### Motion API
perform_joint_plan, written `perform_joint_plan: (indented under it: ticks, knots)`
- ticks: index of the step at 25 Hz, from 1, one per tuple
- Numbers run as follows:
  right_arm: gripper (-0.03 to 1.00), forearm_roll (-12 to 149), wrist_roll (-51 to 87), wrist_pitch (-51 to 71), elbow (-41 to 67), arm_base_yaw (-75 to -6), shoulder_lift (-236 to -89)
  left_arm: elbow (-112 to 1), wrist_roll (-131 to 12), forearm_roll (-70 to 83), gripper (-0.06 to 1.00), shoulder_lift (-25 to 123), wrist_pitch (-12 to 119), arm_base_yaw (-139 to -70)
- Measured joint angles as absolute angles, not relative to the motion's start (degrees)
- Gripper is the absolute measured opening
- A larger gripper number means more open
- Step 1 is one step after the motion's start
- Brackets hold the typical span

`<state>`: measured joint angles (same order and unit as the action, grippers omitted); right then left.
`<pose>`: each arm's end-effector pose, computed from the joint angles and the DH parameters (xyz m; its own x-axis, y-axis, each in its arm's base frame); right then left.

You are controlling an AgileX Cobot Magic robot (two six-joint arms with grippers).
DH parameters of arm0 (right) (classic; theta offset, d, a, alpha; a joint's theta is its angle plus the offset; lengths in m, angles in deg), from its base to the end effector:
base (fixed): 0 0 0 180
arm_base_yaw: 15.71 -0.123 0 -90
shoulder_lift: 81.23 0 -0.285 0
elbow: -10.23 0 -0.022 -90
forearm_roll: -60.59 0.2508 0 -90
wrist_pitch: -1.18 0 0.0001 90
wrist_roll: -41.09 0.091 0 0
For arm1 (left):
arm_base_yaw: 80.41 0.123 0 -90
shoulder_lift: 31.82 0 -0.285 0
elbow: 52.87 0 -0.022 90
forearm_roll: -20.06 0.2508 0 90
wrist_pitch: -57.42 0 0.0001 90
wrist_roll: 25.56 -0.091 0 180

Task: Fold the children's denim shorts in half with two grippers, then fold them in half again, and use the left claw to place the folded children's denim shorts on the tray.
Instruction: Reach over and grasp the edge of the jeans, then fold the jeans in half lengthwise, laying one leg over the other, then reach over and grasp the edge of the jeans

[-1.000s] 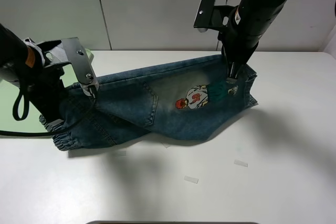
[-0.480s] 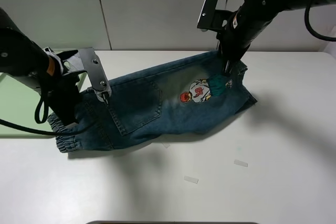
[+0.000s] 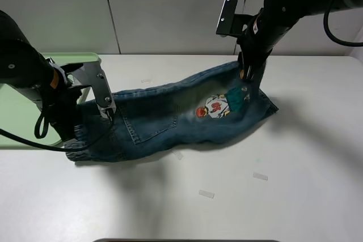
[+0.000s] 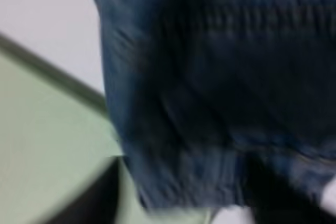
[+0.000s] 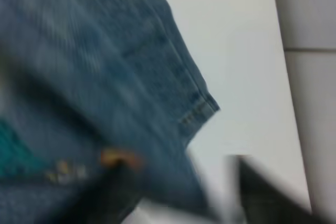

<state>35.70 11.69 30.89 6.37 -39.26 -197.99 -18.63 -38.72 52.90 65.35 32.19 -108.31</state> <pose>0.3765 0.1434 0.1932 -0.2595 -0.9463 -0.1930 -0.7878 0.3230 -0.5245 0.2558 -0.1116 0.1775 -0.3225 0.9277 -0.1879 0.8047 0.3733 0.4616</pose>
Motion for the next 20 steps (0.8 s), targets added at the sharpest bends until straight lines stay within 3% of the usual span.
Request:
perform_joint_plan:
  ticks: [2, 5, 14, 20]
  knots:
    - [0.6, 33.4, 15.4, 29.5, 6.4, -39.3, -198.0, -18.6, -36.0, 54.4, 0.85, 65.3, 33.2, -108.3]
    - [0.68, 30.2, 20.0, 28.1, 6.4, -39.3, -198.0, -18.6, -34.6, 55.0, 0.95, 65.3, 33.9, -108.2]
    - [0.69, 30.0, 24.3, 30.7, 6.4, -39.3, -196.8, -18.8, -33.8, 53.1, 0.99, 65.3, 31.9, -108.2]
    - [0.69, 31.7, 33.6, 38.8, 6.5, -39.3, -190.8, -23.9, -30.5, 45.5, 0.99, 62.7, 15.8, -108.2]
